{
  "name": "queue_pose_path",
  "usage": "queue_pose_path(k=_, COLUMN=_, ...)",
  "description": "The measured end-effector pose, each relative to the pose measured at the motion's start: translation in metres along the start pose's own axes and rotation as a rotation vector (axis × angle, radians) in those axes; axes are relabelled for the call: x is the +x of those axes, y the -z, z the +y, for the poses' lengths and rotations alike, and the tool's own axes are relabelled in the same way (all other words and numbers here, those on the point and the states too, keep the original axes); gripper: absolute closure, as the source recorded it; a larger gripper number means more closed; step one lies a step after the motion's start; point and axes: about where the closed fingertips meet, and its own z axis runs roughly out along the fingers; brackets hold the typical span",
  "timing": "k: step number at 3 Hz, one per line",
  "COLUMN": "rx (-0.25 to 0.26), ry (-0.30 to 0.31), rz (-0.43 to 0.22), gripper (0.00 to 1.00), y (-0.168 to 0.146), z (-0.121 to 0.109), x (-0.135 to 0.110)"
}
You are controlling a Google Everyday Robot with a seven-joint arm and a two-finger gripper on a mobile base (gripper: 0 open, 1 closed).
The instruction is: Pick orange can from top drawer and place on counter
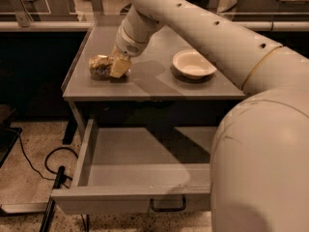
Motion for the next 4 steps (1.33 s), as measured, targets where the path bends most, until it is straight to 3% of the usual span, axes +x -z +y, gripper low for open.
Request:
queue_pose_path(k=2, rx=0.0, ry=0.0, rz=0.0, gripper=0.11, y=-0.0001, z=0.0, x=0.0)
queue_pose_path(k=3, rx=0.0, ry=0.0, rz=0.0, gripper=0.0, y=-0.0003, z=0.0001, x=0.0)
queue_pose_path(k=4, rx=0.0, ry=0.0, rz=0.0, gripper=0.0, y=-0.0003, z=0.0001, x=0.0)
